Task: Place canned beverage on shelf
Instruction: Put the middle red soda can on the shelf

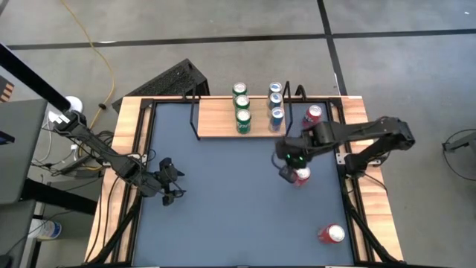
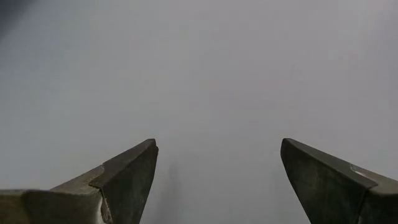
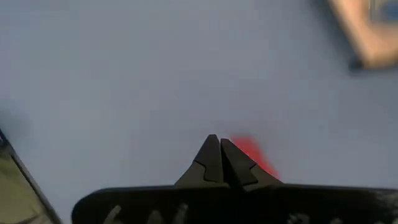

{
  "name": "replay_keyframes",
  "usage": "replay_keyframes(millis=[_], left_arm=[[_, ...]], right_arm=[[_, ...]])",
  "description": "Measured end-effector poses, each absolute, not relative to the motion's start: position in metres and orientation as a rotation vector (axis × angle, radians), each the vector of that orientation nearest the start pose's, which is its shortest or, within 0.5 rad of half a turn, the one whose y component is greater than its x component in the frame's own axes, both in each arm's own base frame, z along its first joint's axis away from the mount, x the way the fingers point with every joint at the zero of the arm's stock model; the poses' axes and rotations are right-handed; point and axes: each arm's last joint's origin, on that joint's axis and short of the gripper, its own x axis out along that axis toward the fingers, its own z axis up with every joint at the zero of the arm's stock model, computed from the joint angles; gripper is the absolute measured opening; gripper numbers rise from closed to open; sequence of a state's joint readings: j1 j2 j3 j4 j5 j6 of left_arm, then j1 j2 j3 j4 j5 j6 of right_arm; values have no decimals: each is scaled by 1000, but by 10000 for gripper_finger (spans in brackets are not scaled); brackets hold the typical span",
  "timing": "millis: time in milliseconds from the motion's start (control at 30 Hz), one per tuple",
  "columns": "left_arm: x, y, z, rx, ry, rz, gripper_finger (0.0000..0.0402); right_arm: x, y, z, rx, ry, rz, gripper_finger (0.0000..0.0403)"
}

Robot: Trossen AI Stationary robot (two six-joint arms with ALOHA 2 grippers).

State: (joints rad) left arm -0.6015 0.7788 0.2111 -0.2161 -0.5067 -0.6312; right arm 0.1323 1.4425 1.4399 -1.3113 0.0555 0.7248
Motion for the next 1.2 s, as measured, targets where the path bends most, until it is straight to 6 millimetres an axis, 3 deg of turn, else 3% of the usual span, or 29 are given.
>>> replay_keyframes(millis=[133, 300, 633, 767, 933, 1200], left_arm=[[121, -66, 142, -188, 662, 110, 330], [121, -66, 142, -185, 659, 105, 330], [121, -66, 143, -192, 655, 112, 330], [121, -66, 142, -193, 657, 110, 330], [121, -66, 142, -194, 659, 108, 330], [121, -66, 142, -203, 659, 109, 330]], right_arm=[[243, 47, 329, 458, 1332, -448, 14], [234, 48, 328, 463, 1370, -576, 75], [243, 52, 312, 388, 1461, -592, 288], [250, 55, 300, 334, 1559, -573, 352], [259, 55, 287, 259, 1642, -543, 387], [261, 39, 272, 290, 1729, -459, 387]])
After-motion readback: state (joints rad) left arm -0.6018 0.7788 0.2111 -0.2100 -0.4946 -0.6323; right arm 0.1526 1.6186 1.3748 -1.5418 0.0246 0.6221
